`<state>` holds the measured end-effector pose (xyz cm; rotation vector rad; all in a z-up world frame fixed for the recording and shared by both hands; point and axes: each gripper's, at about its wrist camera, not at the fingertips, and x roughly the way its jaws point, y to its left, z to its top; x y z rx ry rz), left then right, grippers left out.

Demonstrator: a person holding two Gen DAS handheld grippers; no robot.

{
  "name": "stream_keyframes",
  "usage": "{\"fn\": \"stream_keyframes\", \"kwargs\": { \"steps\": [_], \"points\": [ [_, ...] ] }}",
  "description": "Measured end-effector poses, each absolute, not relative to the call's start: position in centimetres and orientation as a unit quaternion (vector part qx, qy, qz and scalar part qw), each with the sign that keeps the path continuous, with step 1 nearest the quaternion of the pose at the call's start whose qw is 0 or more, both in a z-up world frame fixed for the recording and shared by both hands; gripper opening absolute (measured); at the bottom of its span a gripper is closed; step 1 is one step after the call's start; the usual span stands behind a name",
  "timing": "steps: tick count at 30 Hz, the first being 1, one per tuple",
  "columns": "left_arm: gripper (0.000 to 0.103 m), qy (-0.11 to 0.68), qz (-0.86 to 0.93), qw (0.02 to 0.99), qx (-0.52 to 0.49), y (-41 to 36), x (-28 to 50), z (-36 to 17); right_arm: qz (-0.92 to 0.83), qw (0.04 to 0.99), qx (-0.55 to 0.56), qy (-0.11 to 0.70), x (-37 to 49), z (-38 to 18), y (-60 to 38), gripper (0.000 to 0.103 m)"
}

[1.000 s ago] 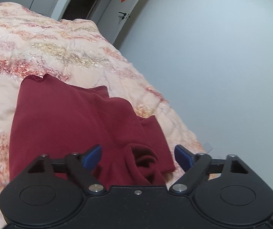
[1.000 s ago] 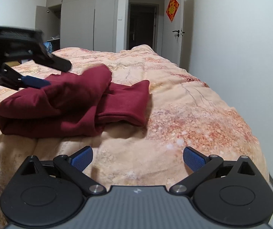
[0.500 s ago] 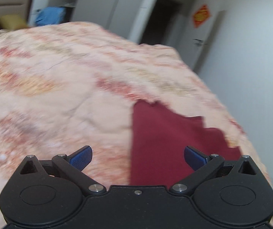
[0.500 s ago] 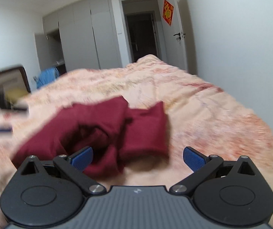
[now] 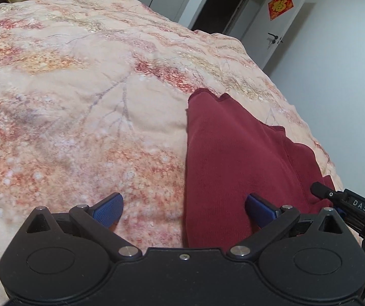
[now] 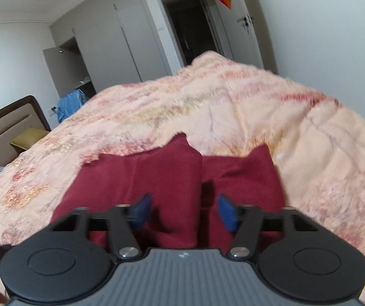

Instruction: Fold small clothes

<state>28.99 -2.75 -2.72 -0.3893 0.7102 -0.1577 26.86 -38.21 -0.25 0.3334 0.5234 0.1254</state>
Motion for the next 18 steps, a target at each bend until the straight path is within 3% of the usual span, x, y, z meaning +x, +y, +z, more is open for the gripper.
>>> {"fn": "stream_keyframes", "kwargs": {
  "steps": [4, 12, 18],
  "points": [
    [0.102, 0.344, -0.08, 0.918, -0.182, -3.3, 29.3, -2.5, 0.067, 0.957, 0.16, 0.233, 26.3, -0.6, -37.9, 0.011],
    [0.102, 0.295, -0.12, 0.931, -0.178, -4.8, 28.9, 1.4, 0.037, 0.975, 0.148, 0.161, 24.3, 2.9, -40.8, 0.007],
    [0.102, 0.354, -0.113, 0.908, -0.192, -5.8, 29.8, -2.0, -0.001, 0.958, 0.186, 0.217, 25.3, 0.0, -44.7, 0.008]
  ]
}}
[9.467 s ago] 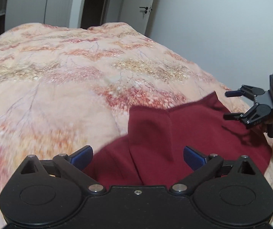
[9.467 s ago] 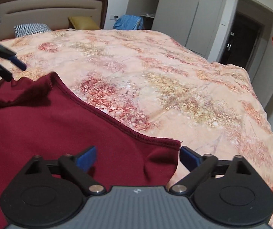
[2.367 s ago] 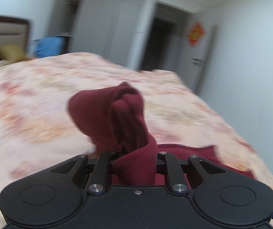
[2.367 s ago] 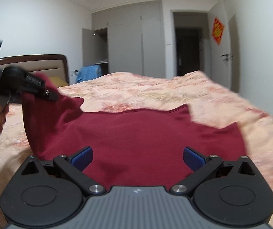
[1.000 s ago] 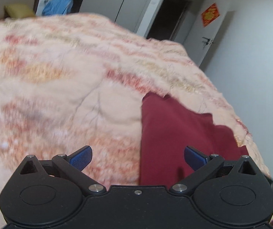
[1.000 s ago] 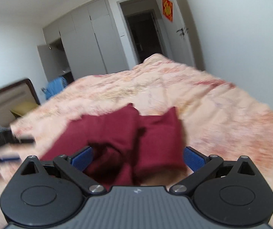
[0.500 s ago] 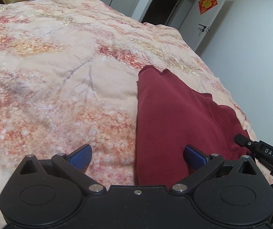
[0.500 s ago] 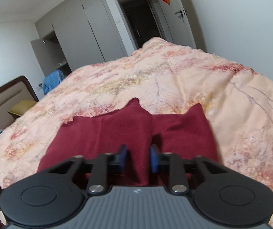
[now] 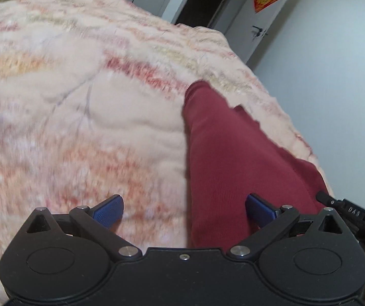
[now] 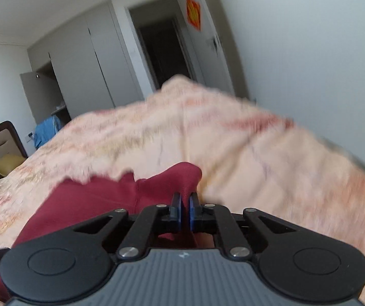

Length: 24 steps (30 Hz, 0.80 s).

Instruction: Fold small clothes

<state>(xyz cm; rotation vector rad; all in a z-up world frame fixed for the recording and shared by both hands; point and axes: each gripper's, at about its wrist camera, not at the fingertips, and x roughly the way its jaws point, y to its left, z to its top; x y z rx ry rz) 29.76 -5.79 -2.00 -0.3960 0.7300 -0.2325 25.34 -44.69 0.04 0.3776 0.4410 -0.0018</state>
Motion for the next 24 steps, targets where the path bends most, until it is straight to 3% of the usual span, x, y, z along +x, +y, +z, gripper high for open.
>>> {"fn": "stream_keyframes", "kwargs": {
  "steps": [3, 5, 7, 10, 13, 15, 18, 20, 22, 23, 24],
  "points": [
    [0.102, 0.354, -0.112, 0.908, -0.195, -5.3, 29.7, -2.1, -0.005, 0.956, 0.178, 0.232, 25.4, -1.4, -44.2, 0.014],
    [0.103, 0.355, -0.11, 0.908, -0.194, -5.2, 29.7, -2.1, -0.008, 0.957, 0.181, 0.227, 24.9, -1.7, -44.1, 0.024],
    [0.103, 0.356, -0.111, 0.906, -0.201, -5.0, 29.7, -2.3, -0.009, 0.957, 0.186, 0.222, 24.4, -1.7, -44.2, 0.051],
    [0.103, 0.359, -0.111, 0.903, -0.208, -4.9, 29.6, -2.4, -0.002, 0.962, 0.178, 0.208, 23.1, -1.4, -43.9, 0.077],
    [0.102, 0.359, -0.111, 0.903, -0.207, -4.8, 29.6, -2.2, 0.033, 0.968, 0.155, 0.195, 20.5, -0.9, -43.5, 0.088],
    [0.102, 0.359, -0.111, 0.903, -0.207, -4.8, 29.6, -2.2, 0.066, 0.971, 0.127, 0.194, 18.5, -0.6, -43.0, 0.09],
    [0.102, 0.359, -0.111, 0.903, -0.207, -4.8, 29.6, -2.2, 0.122, 0.964, 0.084, 0.219, 16.3, -0.5, -41.7, 0.09],
    [0.102, 0.36, -0.11, 0.903, -0.207, -4.8, 29.5, -2.2, 0.147, 0.961, 0.045, 0.23, 15.5, -0.8, -40.3, 0.079],
    [0.102, 0.36, -0.109, 0.903, -0.207, -4.8, 29.5, -2.0, 0.157, 0.958, 0.003, 0.238, 15.5, -1.3, -38.5, 0.052],
    [0.102, 0.361, -0.108, 0.903, -0.206, -4.7, 29.4, -2.0, 0.159, 0.956, -0.012, 0.245, 15.6, -1.5, -37.7, 0.044],
    [0.102, 0.361, -0.106, 0.904, -0.205, -4.7, 29.3, -1.9, 0.16, 0.956, -0.023, 0.246, 16.0, -1.7, -37.0, 0.028]
  ]
}}
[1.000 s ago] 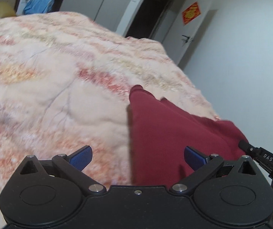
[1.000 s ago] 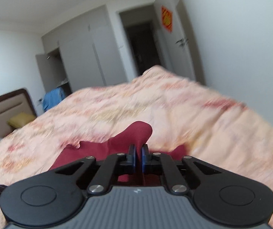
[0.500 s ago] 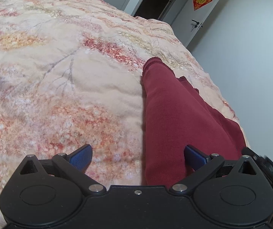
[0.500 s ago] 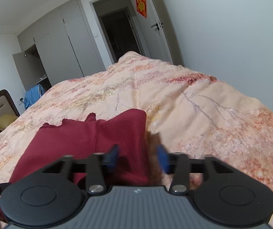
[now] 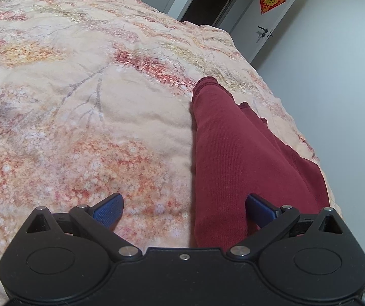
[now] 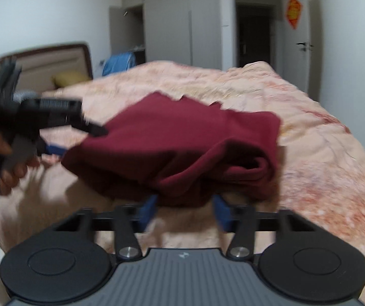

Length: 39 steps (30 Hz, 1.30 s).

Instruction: Fold small clothes

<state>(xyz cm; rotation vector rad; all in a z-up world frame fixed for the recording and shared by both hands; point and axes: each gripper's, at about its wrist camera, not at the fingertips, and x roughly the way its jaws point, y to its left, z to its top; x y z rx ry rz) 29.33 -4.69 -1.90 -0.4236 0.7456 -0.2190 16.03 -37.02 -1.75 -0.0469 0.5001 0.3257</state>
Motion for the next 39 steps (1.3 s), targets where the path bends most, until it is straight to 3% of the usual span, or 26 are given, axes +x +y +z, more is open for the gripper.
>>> {"fn": "stream_keyframes", "kwargs": {
  "steps": [2, 6, 11, 13, 17, 21, 24, 27, 35, 37, 39],
  "points": [
    [0.102, 0.36, -0.102, 0.905, -0.203, -4.6, 29.1, -1.8, 0.146, 0.959, -0.049, 0.236, 16.5, -1.8, -36.0, 0.022],
    [0.102, 0.36, -0.1, 0.905, -0.202, -4.5, 29.0, -1.9, 0.144, 0.97, -0.041, 0.19, 15.5, 0.0, -36.4, 0.0],
    [0.102, 0.359, -0.1, 0.906, -0.202, -4.5, 28.9, -2.1, 0.104, 0.972, -0.011, 0.21, 15.0, -0.5, -38.7, 0.0],
    [0.102, 0.36, -0.099, 0.905, -0.202, -4.5, 28.8, -2.1, 0.124, 0.967, 0.007, 0.225, 14.9, -1.0, -39.2, 0.001],
    [0.102, 0.36, -0.097, 0.906, -0.201, -4.7, 28.8, -2.1, 0.152, 0.963, -0.013, 0.221, 14.3, -1.3, -37.9, 0.041],
    [0.102, 0.361, -0.095, 0.906, -0.199, -4.8, 28.7, -1.9, 0.161, 0.966, -0.013, 0.2, 14.9, -1.0, -37.1, 0.042],
    [0.102, 0.361, -0.096, 0.907, -0.195, -4.8, 28.5, -1.6, 0.164, 0.968, 0.006, 0.19, 15.9, -0.7, -37.0, 0.01],
    [0.102, 0.36, -0.1, 0.907, -0.196, -4.7, 28.5, -1.6, 0.153, 0.975, -0.008, 0.161, 15.1, 0.3, -37.3, 0.009],
    [0.102, 0.366, -0.099, 0.907, -0.182, -4.9, 28.5, -1.9, 0.138, 0.964, -0.013, 0.227, 15.5, -2.3, -38.1, 0.012],
    [0.102, 0.364, -0.098, 0.908, -0.185, -4.8, 28.5, -1.8, 0.141, 0.964, 0.001, 0.225, 15.4, -2.1, -38.3, 0.018],
    [0.102, 0.362, -0.099, 0.909, -0.183, -4.9, 28.4, -1.6, 0.148, 0.965, 0.018, 0.214, 15.1, -1.7, -39.0, 0.037]
  ]
}}
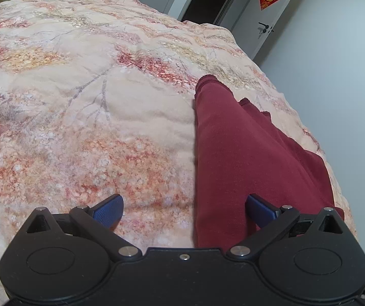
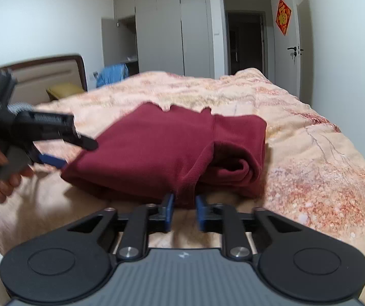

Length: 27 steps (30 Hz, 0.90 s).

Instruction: Fold small clothes

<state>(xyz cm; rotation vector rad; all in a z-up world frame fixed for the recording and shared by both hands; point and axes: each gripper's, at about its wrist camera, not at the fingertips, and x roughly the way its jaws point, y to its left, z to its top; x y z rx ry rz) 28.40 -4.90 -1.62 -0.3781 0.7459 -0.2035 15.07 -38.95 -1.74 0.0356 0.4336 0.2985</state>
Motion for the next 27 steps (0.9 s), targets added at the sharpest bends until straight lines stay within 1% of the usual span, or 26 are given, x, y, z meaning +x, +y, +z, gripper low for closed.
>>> {"fn": "stream_keyframes", "kwargs": {
  "steps": [1, 2, 3, 4, 7, 10, 17, 24, 27],
  "points": [
    [0.102, 0.36, -0.1, 0.909, -0.183, -5.0, 28.4, -1.5, 0.15, 0.967, 0.024, 0.204, 14.8, -1.5, -39.4, 0.047],
    [0.102, 0.358, -0.101, 0.91, -0.182, -5.0, 28.4, -1.5, 0.149, 0.969, 0.028, 0.194, 14.6, -1.3, -39.8, 0.051],
    [0.102, 0.357, -0.102, 0.911, -0.182, -5.1, 28.4, -1.4, 0.144, 0.971, 0.032, 0.188, 14.4, -1.2, -40.1, 0.061],
    [0.102, 0.355, -0.104, 0.912, -0.181, -5.2, 28.3, -1.2, 0.138, 0.973, 0.036, 0.181, 14.4, -1.0, -40.4, 0.066],
    [0.102, 0.349, -0.107, 0.916, -0.167, -5.8, 28.4, -0.7, 0.118, 0.978, 0.051, 0.165, 14.7, -0.8, -41.2, 0.092],
    [0.102, 0.345, -0.108, 0.921, -0.147, -6.3, 28.6, -0.1, 0.095, 0.98, 0.069, 0.158, 15.9, -0.6, -41.9, 0.103],
    [0.102, 0.343, -0.117, 0.924, -0.126, -6.9, 29.7, 0.6, 0.073, 0.971, 0.128, 0.187, 21.9, -0.3, -44.9, 0.103],
    [0.102, 0.347, -0.12, 0.922, -0.124, -7.1, 31.7, 0.1, 0.082, 0.951, 0.197, 0.224, 27.2, -2.5, -46.8, 0.103],
    [0.102, 0.352, -0.124, 0.918, -0.136, -6.8, 32.4, -0.6, 0.099, 0.943, 0.236, 0.214, 27.8, -3.8, -47.1, 0.102]
  ]
}}
